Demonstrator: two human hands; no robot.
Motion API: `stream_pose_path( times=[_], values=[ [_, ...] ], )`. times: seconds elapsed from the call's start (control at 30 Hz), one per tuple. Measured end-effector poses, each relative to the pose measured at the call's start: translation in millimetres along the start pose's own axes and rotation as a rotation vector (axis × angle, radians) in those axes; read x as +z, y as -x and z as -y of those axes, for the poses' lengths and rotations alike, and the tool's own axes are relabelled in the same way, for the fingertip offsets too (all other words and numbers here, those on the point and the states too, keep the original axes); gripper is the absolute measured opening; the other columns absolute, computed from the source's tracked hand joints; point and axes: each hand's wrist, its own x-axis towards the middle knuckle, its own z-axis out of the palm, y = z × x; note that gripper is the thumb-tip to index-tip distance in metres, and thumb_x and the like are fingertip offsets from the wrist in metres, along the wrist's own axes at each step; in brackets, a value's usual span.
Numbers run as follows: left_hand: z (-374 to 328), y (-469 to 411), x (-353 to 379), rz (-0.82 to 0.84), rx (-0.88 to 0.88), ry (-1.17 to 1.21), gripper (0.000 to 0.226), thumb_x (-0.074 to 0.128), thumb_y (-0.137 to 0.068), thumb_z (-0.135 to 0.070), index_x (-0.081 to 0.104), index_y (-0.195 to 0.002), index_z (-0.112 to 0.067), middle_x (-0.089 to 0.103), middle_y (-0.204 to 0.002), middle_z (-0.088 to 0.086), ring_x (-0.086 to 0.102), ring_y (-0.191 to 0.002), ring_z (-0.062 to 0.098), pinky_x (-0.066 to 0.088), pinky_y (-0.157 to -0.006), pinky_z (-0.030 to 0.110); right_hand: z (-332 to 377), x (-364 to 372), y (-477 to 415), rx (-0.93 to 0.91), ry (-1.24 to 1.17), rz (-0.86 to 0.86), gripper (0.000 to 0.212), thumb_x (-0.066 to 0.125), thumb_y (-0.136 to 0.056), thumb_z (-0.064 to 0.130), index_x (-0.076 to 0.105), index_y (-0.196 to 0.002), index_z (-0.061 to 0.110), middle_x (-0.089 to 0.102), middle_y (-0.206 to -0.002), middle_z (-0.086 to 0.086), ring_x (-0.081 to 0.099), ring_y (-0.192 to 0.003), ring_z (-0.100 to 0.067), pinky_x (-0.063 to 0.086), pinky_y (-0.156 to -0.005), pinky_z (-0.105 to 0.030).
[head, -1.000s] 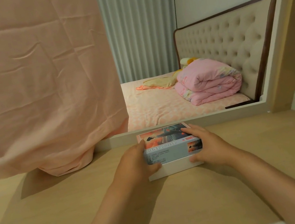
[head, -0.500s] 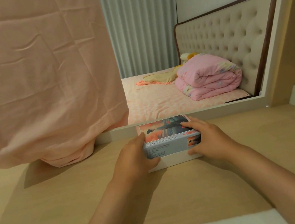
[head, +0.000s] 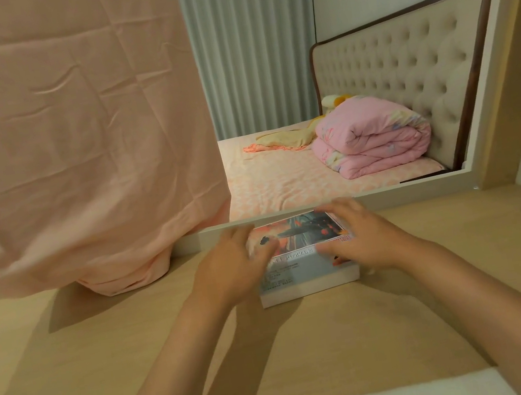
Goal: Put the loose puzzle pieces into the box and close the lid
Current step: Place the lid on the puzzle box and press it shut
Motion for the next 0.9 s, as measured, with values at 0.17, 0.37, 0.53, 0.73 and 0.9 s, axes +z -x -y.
stream_pose_path(
  times=[0.17, 0.37, 0.53, 0.73, 0.9],
  values=[
    [-18.6, -42.9, 10.2, 0.267, -0.010, -0.078, 0.057, 0.032, -0.095, -0.057, 0.044, -0.140, -0.023, 0.039, -0.151, 0.006, 0.036, -0.137, 0.025, 0.032, -0.111, 0.046, 16.4, 1.0, -34.9, 0.043, 0.167, 0.135, 0.061, 0.043, -0.096, 0.061, 0.038, -0.149, 0.031, 0.027, -0.158, 0.007, 0.032, -0.144, -0.019, 0.027, -0.117, -0.040],
    [-12.7, -46.6, 26.1, 0.335, -0.021, 0.008, 0.053, 0.037, -0.093, -0.056, 0.050, -0.134, -0.024, 0.046, -0.136, 0.002, 0.037, -0.129, 0.022, 0.034, -0.107, 0.041, -0.5, 15.4, -45.0, 0.081, 0.157, 0.251, 0.068, 0.044, -0.096, 0.058, 0.032, -0.154, 0.025, 0.021, -0.162, 0.006, 0.026, -0.145, -0.019, 0.043, -0.091, -0.023],
    [-8.8, -38.6, 34.0, 0.371, 0.022, -0.041, 0.058, 0.032, -0.095, -0.055, 0.039, -0.143, -0.024, 0.030, -0.152, 0.005, 0.021, -0.140, 0.022, 0.022, -0.115, 0.038, -3.4, 23.2, -30.1, 0.056, 0.199, 0.213, 0.067, 0.043, -0.099, 0.053, 0.025, -0.156, 0.024, 0.020, -0.161, 0.006, 0.021, -0.147, -0.019, 0.037, -0.094, -0.024],
    [0.7, -26.6, 47.0, 0.296, 0.056, -0.062, 0.071, 0.034, -0.098, -0.055, 0.015, -0.155, -0.017, 0.010, -0.162, 0.002, 0.004, -0.148, 0.015, 0.006, -0.117, 0.029, -15.6, 40.9, -16.1, -0.022, 0.220, 0.083, 0.064, 0.045, -0.091, 0.061, 0.037, -0.145, 0.028, 0.037, -0.150, 0.004, 0.033, -0.142, -0.018, 0.033, -0.111, -0.037],
    [4.3, -25.3, 53.2, 0.253, 0.055, -0.032, 0.072, 0.035, -0.097, -0.058, 0.015, -0.156, -0.021, 0.005, -0.164, -0.001, -0.001, -0.149, 0.012, 0.002, -0.118, 0.029, -17.8, 45.6, -17.1, 0.014, 0.234, 0.101, 0.072, 0.046, -0.093, 0.063, 0.029, -0.153, 0.026, 0.013, -0.166, 0.001, 0.008, -0.152, -0.014, 0.016, -0.122, -0.038]
  ],
)
